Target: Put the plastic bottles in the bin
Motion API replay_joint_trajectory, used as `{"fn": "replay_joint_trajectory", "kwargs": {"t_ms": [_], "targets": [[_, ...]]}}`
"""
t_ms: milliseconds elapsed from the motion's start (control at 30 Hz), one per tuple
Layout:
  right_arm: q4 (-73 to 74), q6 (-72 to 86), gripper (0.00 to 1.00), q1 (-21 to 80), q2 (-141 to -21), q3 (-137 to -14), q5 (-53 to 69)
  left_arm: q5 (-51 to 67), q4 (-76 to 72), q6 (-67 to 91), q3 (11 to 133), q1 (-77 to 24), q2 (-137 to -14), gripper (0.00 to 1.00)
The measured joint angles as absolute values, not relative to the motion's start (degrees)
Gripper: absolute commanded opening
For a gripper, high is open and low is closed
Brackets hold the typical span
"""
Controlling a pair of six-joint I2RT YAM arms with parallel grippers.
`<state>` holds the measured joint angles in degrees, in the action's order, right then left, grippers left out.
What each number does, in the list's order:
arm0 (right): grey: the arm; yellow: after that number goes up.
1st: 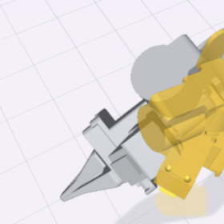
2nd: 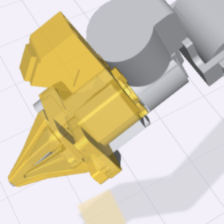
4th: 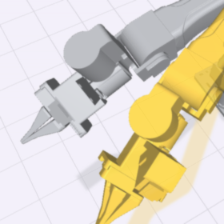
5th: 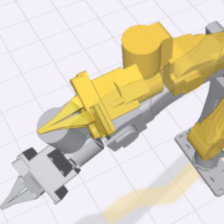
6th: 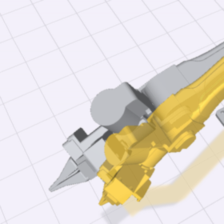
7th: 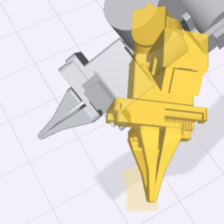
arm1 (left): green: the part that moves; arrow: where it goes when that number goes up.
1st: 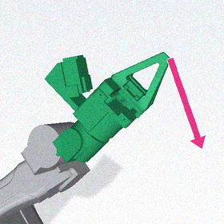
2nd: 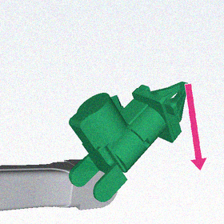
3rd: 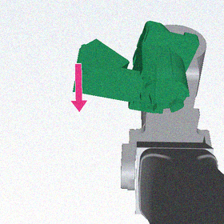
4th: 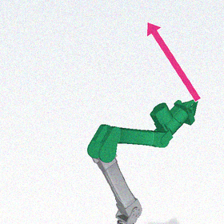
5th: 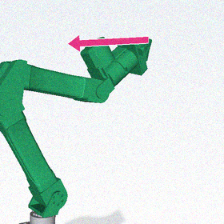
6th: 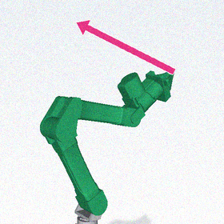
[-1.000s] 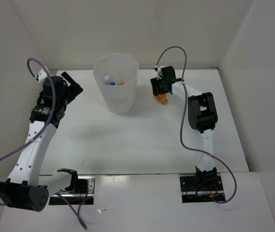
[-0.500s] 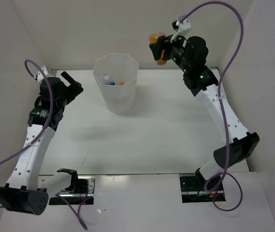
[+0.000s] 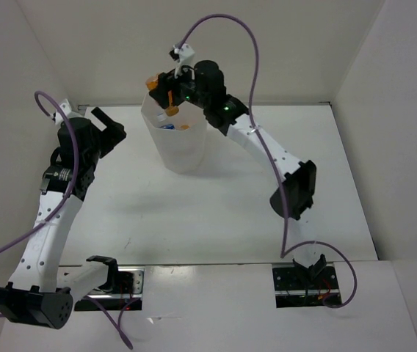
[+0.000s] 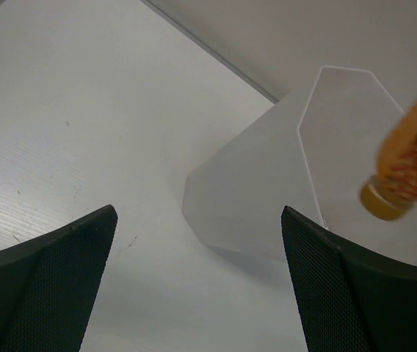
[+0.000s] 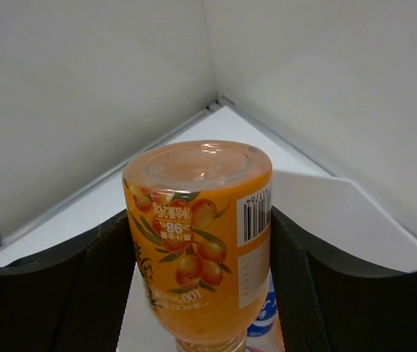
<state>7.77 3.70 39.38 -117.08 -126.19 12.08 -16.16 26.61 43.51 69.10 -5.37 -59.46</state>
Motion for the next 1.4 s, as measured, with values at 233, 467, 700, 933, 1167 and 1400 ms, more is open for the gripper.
{"fn": "replay_joint_trajectory", "kwargs": {"t_ms": [233,467,700,933,1167,1400], "targets": [[23.00,4.93,0.98,40.27,-131.85,-146.45,11.09,-15.90,26.81,43.46,69.12,-5.37,-59.57,0.99],[25.87,4.71,0.99,40.51,-125.75,-147.68,4.64,-15.07,27.94,43.07,69.91,-5.37,-62.22,0.99],[21.91,11.84,0.99,35.48,-92.03,-102.80,-8.10,-15.27,32.62,41.93,73.08,-5.98,-64.01,0.99],[27.03,26.24,0.99,19.38,-72.29,-82.06,-16.05,-16.14,37.39,41.15,74.37,-6.96,-64.34,0.99],[33.36,33.26,0.99,19.22,-74.85,-69.43,-14.63,-16.47,40.40,39.00,72.69,-6.96,-64.20,0.99],[35.77,34.02,0.99,19.16,-75.53,-68.88,-12.86,-17.23,42.22,37.87,70.89,-6.96,-62.65,0.99]]}}
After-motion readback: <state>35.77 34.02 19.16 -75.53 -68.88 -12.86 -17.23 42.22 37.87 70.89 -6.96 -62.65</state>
